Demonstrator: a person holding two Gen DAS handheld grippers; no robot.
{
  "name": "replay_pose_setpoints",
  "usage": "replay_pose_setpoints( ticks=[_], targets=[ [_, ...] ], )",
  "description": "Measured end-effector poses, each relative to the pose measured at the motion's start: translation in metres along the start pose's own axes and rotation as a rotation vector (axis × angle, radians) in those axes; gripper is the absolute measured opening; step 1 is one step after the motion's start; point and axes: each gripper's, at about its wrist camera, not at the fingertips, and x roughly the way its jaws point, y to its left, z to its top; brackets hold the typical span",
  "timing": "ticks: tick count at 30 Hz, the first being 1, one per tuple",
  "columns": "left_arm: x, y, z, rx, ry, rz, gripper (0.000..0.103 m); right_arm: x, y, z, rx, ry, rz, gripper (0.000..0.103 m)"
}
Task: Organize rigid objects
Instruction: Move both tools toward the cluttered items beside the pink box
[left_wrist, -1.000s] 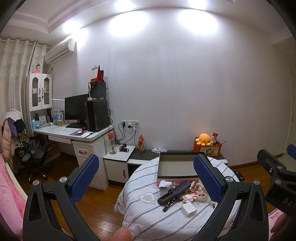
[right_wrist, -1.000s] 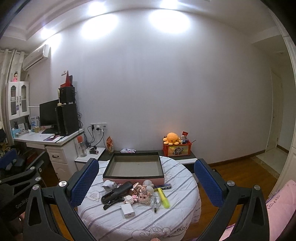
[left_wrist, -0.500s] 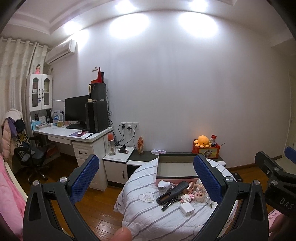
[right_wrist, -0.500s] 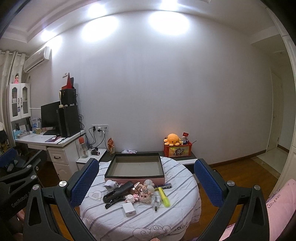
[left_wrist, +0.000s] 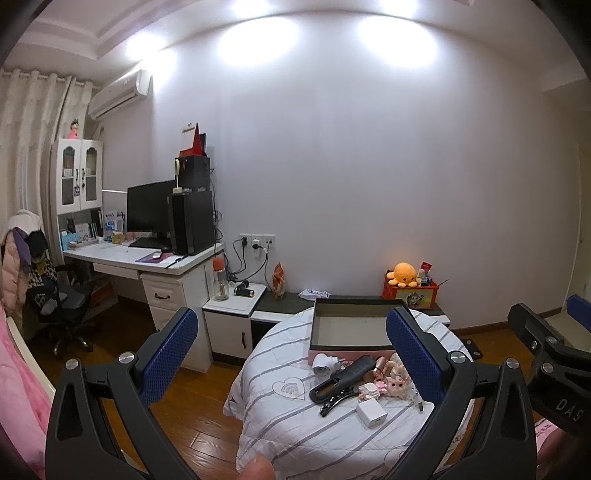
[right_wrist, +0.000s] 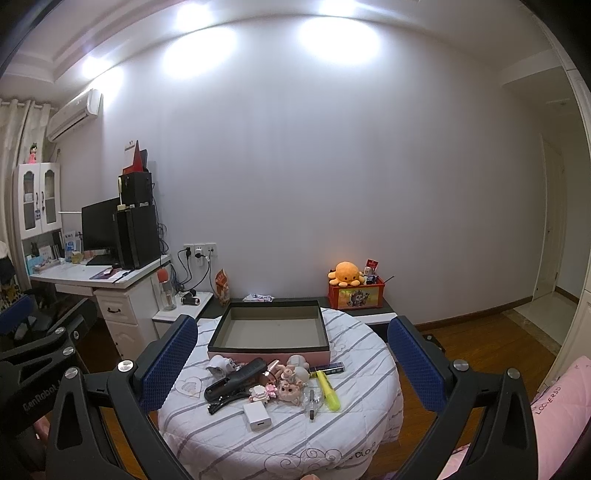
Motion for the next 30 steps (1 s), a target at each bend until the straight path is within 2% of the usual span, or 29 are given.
replay_pose_setpoints(
  ticks=[7,18,23,30],
  targets=[
    [0.023,-0.002,-0.009,0.001,0.050,0.024,0.103,0.023,0.001,-0.006,-0.006,0.055,-0.001,0.103],
    [0.099,-0.008,-0.034,0.013,0.187,0.021,0.103,0.092,-0.001,-0.025,-0.011,0.184,-0.014,0.103],
    [0.149,-0.007,-0.066,0.024,0.295,0.006,0.103,0.143,-0.014,-0.052,0.003,0.300,-0.037,0.103],
    [0.221,-0.011,-0.127,0.065,0.463,-0.038,0.103,0.206,-0.028,-0.099,0.003,0.463,-0.057,0.103]
  ],
)
